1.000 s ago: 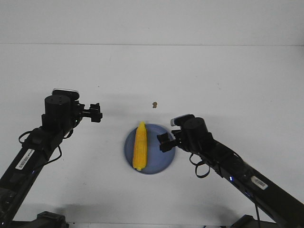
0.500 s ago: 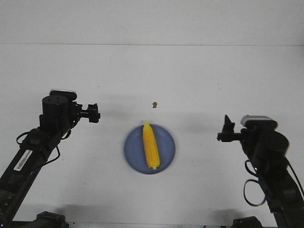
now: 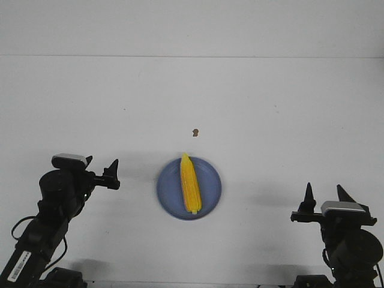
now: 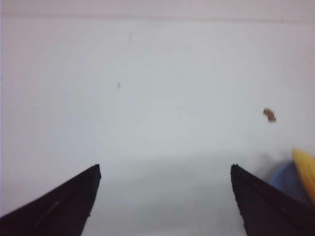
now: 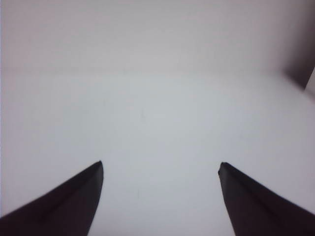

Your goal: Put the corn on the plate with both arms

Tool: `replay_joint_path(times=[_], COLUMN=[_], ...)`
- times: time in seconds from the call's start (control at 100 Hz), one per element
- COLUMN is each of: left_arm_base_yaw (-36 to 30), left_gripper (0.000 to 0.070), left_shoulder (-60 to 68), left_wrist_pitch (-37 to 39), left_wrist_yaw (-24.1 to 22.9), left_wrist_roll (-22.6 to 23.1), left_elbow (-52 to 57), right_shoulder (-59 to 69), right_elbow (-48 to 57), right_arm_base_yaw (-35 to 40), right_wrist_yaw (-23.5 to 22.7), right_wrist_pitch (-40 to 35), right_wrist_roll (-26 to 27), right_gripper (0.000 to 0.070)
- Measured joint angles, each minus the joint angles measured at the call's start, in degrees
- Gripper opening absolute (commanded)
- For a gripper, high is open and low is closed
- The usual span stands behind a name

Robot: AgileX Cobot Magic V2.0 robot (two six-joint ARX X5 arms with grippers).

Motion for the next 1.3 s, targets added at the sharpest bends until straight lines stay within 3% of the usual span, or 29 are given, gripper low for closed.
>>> replay_joint_path(times=[0.08, 0.16, 0.25, 0.33, 0.38, 1.3], left_arm_base_yaw=[0.00, 0.00, 0.00, 0.00, 0.00, 0.00], left_gripper=[0.0522, 0.0418, 0.0226, 0.0000, 0.0009, 0.0012], left_shoulder=[-3.76, -6.78, -8.81, -9.81, -10.12, -13.92], left_wrist_pitch=[-0.33, -0.74, -0.44, -0.48, -0.59, -0.83], left_wrist_yaw=[0.00, 0.00, 0.00, 0.00, 0.00, 0.00], left_wrist_roll=[-0.79, -1.09, -1.18, -1.18, -1.22, -1.25], left_elbow=[-2.47, -3.30, -3.30, -3.30, -3.30, -3.30], right_shoulder=[-1.14, -1.49, -2.05, -1.97, -1.97, -1.97], right_elbow=[-2.08, -1.90, -1.36, -1.36, -1.36, -1.36], right_arm_base_yaw=[0.00, 0.00, 0.00, 0.00, 0.00, 0.00], right_wrist_yaw=[-1.36, -1.46, -1.42, -1.40, -1.40, -0.50], right_wrist_pitch=[0.50, 3.80, 4.70, 4.50, 4.57, 4.55], right_wrist_roll=[0.85, 1.07, 1.44, 1.53, 1.68, 1.88], right_gripper=[0.0493, 0.0464, 0.0377, 0.0180, 0.0000, 0.0001])
